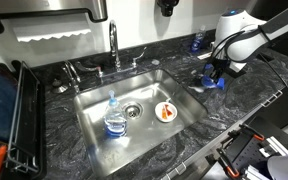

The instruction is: Clean the counter with the sponge

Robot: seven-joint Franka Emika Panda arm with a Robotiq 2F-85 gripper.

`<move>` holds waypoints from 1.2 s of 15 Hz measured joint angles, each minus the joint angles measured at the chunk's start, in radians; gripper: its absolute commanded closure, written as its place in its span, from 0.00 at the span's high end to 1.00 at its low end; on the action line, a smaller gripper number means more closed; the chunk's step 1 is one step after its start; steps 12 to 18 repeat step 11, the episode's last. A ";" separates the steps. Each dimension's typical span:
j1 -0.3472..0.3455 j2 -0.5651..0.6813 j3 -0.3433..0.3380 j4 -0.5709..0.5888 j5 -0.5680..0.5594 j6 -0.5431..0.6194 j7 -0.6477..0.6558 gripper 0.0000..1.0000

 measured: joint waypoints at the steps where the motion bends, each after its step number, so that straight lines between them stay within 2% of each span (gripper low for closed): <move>1: 0.000 -0.009 0.000 -0.003 0.004 0.000 -0.002 0.00; 4: 0.000 -0.049 0.001 -0.013 0.041 0.000 -0.025 0.00; 11: 0.001 -0.160 0.010 -0.027 0.209 0.005 -0.150 0.00; 18: 0.001 -0.160 0.010 -0.027 0.209 0.005 -0.150 0.00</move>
